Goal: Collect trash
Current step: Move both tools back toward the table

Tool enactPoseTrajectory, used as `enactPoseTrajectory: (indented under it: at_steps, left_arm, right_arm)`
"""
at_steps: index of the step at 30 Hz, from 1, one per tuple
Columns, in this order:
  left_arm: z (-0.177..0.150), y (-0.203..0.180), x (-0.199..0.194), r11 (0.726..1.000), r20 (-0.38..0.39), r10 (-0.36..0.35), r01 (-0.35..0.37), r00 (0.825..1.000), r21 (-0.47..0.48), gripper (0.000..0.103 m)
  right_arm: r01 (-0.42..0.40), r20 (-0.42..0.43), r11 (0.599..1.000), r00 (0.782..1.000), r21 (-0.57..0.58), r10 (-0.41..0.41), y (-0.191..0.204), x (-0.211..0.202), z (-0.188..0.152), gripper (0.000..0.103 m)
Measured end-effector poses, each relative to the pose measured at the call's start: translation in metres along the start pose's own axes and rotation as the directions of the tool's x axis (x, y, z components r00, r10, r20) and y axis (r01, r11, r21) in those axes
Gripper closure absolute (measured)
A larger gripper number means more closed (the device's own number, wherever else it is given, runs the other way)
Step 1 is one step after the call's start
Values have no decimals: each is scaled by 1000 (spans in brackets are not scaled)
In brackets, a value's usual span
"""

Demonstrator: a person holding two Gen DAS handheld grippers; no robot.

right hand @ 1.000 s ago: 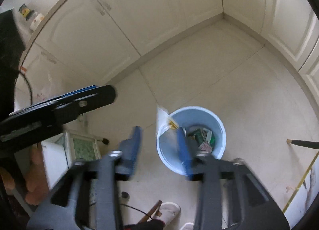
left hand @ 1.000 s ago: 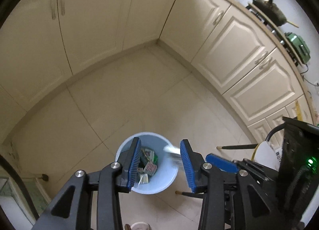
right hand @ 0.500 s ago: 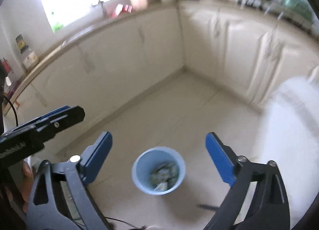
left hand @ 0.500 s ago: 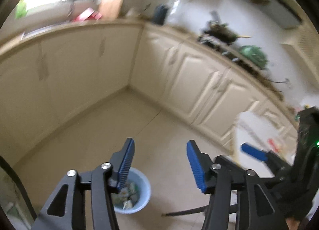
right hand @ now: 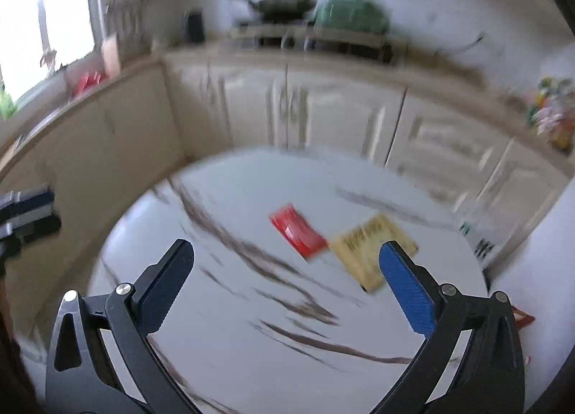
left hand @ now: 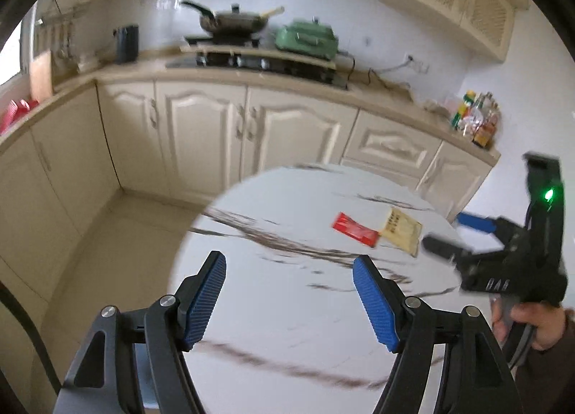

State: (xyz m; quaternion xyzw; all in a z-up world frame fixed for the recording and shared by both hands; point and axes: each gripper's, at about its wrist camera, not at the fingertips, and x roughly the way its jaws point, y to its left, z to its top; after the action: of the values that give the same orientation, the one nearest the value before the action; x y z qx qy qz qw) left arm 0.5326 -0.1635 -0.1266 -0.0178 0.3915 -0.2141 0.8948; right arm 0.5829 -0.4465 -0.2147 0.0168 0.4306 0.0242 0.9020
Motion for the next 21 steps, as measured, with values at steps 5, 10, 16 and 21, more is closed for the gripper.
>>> enactPoseTrajectory:
  at_steps: [5, 10, 16, 21]
  left_arm:
    - [38, -42, 100, 999, -131, 52, -50, 990, 14, 34]
    - [91, -87, 216, 995, -261, 78, -90, 962, -35, 34]
    - [128, -98, 325, 963, -383, 125, -205, 915, -174, 33]
    - [147, -99, 350, 931, -359, 153, -256, 921, -261, 32]
  right_arm:
    - [134, -66, 991, 989, 9, -134, -49, 44, -5, 0]
    - [203, -91, 961, 978, 190, -188, -109, 61, -22, 0]
    - [176, -68, 954, 984, 241, -164, -148, 56, -42, 0]
    - [146, -32, 963, 989, 225, -142, -160, 48, -48, 0]
